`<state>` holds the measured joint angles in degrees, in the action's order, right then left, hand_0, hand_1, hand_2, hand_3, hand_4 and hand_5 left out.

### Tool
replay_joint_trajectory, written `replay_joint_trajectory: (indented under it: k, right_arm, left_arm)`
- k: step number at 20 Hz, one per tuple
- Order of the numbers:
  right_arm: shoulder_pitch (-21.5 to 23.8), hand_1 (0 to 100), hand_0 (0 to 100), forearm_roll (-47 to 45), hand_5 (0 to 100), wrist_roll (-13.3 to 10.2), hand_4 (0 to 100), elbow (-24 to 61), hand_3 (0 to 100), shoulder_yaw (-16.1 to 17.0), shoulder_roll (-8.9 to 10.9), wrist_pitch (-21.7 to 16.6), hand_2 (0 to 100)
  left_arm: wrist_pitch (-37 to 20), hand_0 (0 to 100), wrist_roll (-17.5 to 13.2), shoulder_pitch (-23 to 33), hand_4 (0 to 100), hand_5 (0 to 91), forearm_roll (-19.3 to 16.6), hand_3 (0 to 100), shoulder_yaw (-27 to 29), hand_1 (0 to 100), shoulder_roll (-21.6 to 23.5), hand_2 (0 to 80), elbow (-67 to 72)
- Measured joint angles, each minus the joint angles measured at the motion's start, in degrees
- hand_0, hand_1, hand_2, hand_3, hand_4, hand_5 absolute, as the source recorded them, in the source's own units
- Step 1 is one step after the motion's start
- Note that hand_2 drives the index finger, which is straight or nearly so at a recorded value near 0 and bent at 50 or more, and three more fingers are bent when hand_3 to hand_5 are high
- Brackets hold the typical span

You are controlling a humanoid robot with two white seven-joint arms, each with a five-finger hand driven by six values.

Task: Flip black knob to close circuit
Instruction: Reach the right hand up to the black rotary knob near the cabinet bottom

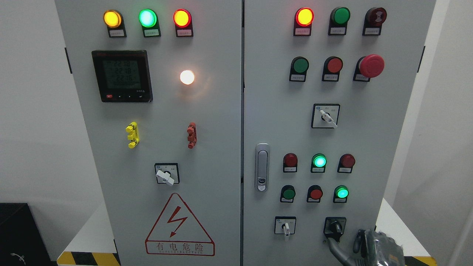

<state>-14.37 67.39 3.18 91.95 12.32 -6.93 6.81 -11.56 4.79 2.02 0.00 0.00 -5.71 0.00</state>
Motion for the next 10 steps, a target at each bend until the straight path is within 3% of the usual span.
replay_joint_trajectory:
  k: [10]
  right_arm:
    - [-0.8,22,0,0.0,81,0.0,80,-1.0,98,1.1,0.01,-0.1,79]
  left_arm:
    - [0.0,12,0.0,0.0,0,0.0,0.0,0,0.0,56,0.0,0.0,0.0]
